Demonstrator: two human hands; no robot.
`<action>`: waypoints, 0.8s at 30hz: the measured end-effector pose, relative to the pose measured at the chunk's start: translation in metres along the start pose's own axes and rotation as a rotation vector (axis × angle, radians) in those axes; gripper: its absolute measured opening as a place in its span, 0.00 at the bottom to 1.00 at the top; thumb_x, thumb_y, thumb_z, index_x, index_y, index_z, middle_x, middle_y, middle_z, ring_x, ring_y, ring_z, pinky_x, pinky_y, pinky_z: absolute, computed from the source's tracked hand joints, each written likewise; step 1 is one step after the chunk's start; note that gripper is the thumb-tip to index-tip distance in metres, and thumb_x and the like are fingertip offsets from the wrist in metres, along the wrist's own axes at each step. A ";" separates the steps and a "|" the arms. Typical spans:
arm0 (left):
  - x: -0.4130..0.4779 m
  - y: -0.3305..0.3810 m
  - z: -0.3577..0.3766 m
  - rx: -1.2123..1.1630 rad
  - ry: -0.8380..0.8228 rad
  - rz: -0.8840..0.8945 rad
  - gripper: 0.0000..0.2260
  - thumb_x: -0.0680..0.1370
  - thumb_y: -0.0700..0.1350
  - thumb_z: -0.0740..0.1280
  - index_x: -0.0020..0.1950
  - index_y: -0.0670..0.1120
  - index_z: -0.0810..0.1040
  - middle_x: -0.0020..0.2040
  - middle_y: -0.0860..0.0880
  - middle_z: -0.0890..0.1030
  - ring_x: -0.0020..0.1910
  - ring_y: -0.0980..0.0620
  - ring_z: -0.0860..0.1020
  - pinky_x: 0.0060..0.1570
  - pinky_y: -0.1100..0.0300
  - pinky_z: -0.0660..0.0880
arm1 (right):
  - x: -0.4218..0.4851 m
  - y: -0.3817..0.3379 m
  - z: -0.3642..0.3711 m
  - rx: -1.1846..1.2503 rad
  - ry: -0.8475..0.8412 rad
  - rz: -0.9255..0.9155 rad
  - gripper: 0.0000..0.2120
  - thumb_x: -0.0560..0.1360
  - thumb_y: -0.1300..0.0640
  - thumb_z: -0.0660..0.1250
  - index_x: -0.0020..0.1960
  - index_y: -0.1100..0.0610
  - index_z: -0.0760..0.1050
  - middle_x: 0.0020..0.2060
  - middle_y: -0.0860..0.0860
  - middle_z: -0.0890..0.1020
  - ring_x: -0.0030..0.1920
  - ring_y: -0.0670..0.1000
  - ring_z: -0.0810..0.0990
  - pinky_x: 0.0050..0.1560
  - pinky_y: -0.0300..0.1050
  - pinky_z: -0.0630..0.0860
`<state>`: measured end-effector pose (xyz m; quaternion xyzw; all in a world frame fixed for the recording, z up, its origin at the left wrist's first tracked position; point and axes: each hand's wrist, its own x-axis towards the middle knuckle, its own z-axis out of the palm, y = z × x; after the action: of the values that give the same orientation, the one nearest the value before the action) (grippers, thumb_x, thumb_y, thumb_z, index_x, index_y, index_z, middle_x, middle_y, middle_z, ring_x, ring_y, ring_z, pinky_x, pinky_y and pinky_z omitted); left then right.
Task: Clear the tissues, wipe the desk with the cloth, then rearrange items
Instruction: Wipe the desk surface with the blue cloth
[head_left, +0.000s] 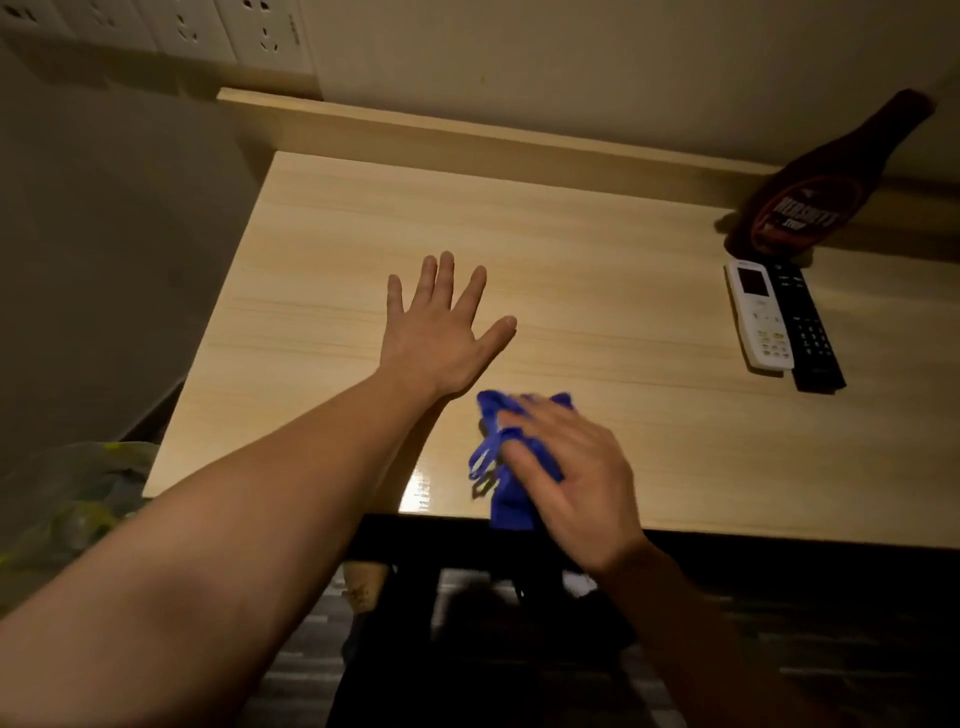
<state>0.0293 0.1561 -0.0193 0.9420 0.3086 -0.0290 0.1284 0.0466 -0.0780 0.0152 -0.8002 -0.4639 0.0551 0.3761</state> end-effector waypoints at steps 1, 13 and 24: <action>0.001 0.000 0.001 0.008 0.000 -0.003 0.40 0.78 0.77 0.38 0.86 0.58 0.43 0.87 0.46 0.41 0.85 0.46 0.37 0.80 0.34 0.37 | 0.016 0.007 -0.008 -0.032 0.013 0.010 0.18 0.81 0.43 0.63 0.66 0.47 0.81 0.66 0.41 0.80 0.70 0.40 0.73 0.68 0.41 0.66; 0.002 0.003 -0.002 0.026 -0.023 -0.036 0.37 0.79 0.75 0.40 0.85 0.60 0.39 0.86 0.48 0.36 0.84 0.48 0.33 0.80 0.36 0.35 | 0.239 0.095 -0.015 -0.406 -0.068 0.019 0.20 0.84 0.42 0.56 0.68 0.49 0.79 0.67 0.48 0.81 0.71 0.51 0.74 0.70 0.53 0.67; 0.003 0.005 -0.009 0.036 -0.079 -0.053 0.37 0.80 0.73 0.42 0.85 0.60 0.38 0.85 0.48 0.33 0.83 0.49 0.31 0.80 0.38 0.32 | 0.286 0.127 0.014 -0.577 -0.375 0.024 0.36 0.78 0.26 0.48 0.82 0.39 0.52 0.83 0.44 0.54 0.83 0.52 0.50 0.77 0.69 0.50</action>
<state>0.0345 0.1562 -0.0103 0.9338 0.3276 -0.0750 0.1224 0.2914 0.1176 -0.0032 -0.8548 -0.5122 0.0722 0.0418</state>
